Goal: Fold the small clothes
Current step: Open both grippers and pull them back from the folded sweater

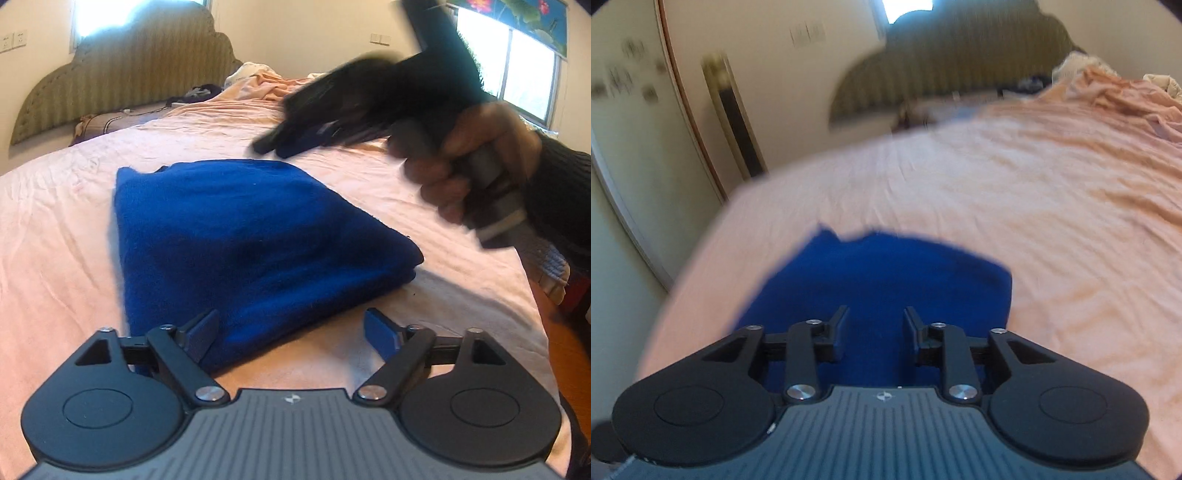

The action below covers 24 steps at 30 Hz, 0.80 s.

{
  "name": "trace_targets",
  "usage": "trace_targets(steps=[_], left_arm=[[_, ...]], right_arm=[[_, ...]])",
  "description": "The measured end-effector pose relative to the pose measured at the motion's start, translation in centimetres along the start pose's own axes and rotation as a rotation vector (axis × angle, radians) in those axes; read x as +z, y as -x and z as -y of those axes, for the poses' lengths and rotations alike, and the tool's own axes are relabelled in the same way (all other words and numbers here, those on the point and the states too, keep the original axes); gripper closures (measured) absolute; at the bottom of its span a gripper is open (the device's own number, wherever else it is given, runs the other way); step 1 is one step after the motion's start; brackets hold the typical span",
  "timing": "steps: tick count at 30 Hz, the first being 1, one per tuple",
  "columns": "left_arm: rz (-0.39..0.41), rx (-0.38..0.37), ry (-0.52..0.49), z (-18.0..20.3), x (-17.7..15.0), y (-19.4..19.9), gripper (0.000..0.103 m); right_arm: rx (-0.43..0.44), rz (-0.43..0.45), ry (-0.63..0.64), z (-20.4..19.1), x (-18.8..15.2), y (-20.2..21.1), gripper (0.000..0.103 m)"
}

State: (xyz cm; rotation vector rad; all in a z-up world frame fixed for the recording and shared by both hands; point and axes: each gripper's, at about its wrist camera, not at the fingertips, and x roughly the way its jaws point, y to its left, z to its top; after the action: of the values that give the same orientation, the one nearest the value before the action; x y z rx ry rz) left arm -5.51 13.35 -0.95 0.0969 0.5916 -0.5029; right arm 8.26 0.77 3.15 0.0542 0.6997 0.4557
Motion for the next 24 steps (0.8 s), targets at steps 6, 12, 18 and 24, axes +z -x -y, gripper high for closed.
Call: trace_targets(steps=[6,12,18,24], left_arm=[[-0.006,0.018,-0.041,0.7,-0.6,-0.2,0.008],[0.010,-0.004,-0.002,0.2,-0.7,0.2,0.008],[0.004,0.009,-0.018,0.5,-0.8,0.2,0.008],[0.000,0.024,-0.030,1.0,-0.8,0.2,0.008]], right_arm=[[0.019,-0.003,-0.188,2.3,0.8,-0.2,0.069],[0.148,-0.011,-0.106,-1.5,-4.1,5.2,0.059],[0.063,-0.024,-0.167,0.0,-7.4,6.3,0.082],[0.100,-0.035,-0.110,-1.9,-8.5,7.3,0.052]])
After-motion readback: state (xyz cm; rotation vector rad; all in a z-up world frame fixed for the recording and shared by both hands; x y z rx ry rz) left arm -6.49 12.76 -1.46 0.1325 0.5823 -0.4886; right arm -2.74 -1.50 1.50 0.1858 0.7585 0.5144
